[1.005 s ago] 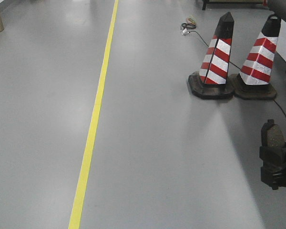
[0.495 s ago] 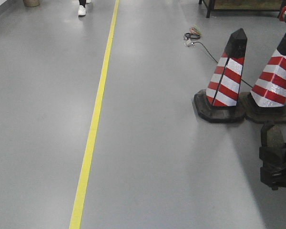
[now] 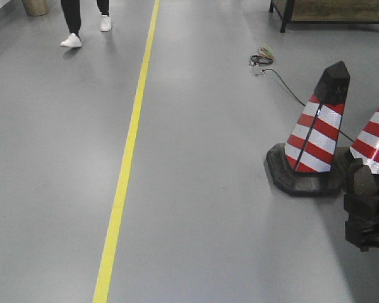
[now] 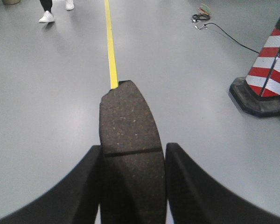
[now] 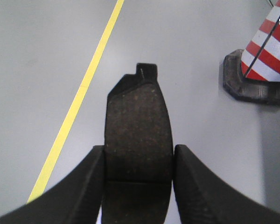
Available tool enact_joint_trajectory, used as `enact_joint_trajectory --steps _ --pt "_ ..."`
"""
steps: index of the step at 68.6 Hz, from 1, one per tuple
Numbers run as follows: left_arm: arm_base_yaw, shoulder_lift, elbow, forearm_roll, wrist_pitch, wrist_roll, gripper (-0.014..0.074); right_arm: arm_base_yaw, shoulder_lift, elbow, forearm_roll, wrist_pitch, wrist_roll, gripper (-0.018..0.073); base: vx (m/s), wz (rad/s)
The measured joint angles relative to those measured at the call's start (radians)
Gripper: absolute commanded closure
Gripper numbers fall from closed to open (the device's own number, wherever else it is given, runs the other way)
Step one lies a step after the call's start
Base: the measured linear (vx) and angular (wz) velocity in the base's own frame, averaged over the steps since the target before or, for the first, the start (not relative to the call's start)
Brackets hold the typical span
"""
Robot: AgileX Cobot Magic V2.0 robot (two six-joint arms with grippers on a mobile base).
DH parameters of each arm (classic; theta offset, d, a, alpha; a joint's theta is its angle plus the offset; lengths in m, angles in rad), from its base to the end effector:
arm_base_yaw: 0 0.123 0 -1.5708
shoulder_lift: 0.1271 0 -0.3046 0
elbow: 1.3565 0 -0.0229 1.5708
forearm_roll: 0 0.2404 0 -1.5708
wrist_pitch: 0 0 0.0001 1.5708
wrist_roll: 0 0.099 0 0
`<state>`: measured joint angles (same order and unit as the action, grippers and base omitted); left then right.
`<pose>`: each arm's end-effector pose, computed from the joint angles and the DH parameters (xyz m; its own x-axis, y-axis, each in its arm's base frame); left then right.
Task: Move and align brake pads A on conveyor
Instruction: 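Drive past the striped cones toward the black belt conveyor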
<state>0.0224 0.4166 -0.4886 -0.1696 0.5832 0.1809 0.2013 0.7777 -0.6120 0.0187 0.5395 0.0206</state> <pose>0.0633 -0.0078 0.3012 -0.4025 0.0297 -0.9149 0.0784 0.9969 -0.0021 0.1310 0.0277 0.3090 -0.5749 -0.0799 -0.8143 -0.1867 0.9818 0.0354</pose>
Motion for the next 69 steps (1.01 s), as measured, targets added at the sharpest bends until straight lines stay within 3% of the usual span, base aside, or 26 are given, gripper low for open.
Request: enact_joint_trajectory --steps 69 --pt "0.000 0.000 0.000 0.000 0.000 0.000 0.0524 0.000 0.000 0.000 0.000 0.000 0.000 0.0545 0.50 -0.02"
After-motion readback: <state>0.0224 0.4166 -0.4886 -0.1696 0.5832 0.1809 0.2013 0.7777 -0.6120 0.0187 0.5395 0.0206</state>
